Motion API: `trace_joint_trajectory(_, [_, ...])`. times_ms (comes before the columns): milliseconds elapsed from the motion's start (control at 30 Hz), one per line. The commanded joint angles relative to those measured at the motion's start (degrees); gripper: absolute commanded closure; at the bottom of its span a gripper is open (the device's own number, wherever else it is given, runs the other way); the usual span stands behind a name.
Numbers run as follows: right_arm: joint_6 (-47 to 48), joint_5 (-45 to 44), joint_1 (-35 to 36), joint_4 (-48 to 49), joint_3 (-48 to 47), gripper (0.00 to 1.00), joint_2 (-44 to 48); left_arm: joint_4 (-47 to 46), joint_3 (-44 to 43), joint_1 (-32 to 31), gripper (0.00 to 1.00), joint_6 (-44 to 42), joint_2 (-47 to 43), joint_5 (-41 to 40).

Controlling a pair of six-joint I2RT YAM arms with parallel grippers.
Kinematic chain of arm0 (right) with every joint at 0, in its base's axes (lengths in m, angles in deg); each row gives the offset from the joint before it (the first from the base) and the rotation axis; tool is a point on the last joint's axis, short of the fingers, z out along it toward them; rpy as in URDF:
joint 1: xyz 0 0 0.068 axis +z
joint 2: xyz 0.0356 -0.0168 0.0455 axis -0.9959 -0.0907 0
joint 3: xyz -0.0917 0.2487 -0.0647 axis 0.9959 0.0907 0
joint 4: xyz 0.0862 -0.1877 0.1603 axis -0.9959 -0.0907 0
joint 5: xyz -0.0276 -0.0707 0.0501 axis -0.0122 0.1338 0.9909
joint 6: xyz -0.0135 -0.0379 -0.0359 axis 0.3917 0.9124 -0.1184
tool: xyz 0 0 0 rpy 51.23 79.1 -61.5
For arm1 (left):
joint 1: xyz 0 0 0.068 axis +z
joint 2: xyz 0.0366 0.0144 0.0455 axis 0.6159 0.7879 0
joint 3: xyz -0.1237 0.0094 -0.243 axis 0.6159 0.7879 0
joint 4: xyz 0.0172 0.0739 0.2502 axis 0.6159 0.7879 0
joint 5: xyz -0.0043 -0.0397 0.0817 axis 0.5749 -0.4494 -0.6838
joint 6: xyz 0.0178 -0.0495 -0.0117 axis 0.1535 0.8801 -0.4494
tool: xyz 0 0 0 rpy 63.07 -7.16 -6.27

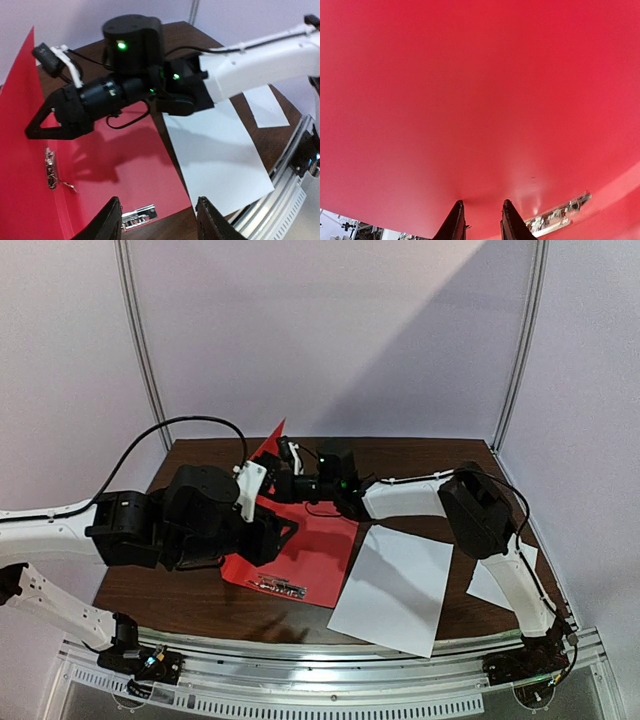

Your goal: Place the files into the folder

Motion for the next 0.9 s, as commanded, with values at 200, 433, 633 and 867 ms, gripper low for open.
trace_joint_trajectory(200, [-2.27, -7.54, 2.0, -3.1, -9.4, 0.7, -12.81, 0.62, 8.74, 14.05, 0.48, 9.47, -3.33, -3.66])
trace_joint_trajectory(433, [-1.46, -8.56, 2.37, -5.26, -12.05, 0.69, -15.77, -5.49, 13.49, 25.39, 0.48, 12.54, 2.44, -2.75])
trace_joint_trajectory(633, [2.9, -9.36, 2.35, -8.34, -7.38, 0.56, -11.72, -9.91, 14.5, 32.21, 0.48, 11.34, 8.3, -0.8])
trace_joint_trajectory(867, [7.92, -10.66, 1.95, -10.51, -1.78, 0.34, -3.42, -13.54, 15.38, 39.35, 0.45, 10.65, 14.1, 3.56])
